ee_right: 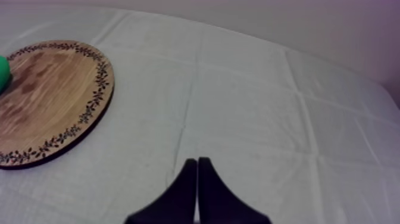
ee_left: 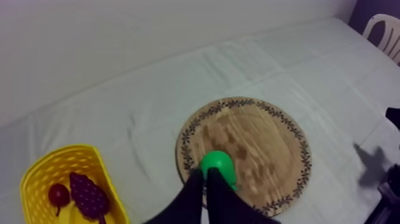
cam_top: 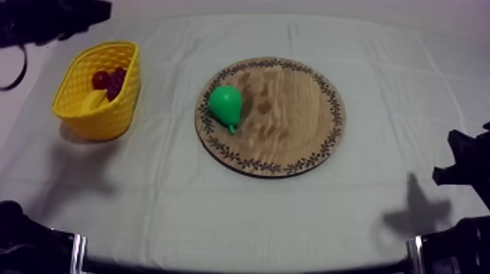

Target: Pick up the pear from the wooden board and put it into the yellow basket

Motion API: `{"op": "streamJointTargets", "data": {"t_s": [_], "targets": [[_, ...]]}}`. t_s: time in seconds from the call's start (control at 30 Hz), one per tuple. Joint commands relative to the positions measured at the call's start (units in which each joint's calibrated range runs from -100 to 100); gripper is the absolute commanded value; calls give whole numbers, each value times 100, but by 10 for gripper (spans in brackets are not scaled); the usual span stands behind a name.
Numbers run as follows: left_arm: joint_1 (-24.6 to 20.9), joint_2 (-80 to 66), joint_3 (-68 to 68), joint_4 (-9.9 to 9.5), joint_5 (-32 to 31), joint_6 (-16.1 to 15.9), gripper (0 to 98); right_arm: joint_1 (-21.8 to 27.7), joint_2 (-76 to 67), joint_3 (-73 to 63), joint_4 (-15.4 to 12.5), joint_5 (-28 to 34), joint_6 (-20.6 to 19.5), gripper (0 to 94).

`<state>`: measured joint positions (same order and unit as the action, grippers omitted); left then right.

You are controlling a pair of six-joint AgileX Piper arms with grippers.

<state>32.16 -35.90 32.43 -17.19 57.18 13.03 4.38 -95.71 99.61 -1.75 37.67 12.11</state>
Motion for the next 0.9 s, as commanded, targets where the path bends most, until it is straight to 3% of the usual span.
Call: {"op": "streamJointTargets", "data": {"t_s": [0.0, 0.2, 0.47, 0.87], "targets": [[37, 601, -635, -4, 90, 94, 0, -2, -5, 5, 2, -1, -2, 3], [117, 1564, -1426, -58, 331, 475, 0, -2, -5, 5, 2, -1, -2, 3], [190, 2836, -2469, 36, 992, 907, 0, -2, -5, 5, 2, -1, 0, 3], [177, 4483, -3003, 58, 1251, 1231, 0, -2, -5, 5, 2, -1, -1, 3]]}}
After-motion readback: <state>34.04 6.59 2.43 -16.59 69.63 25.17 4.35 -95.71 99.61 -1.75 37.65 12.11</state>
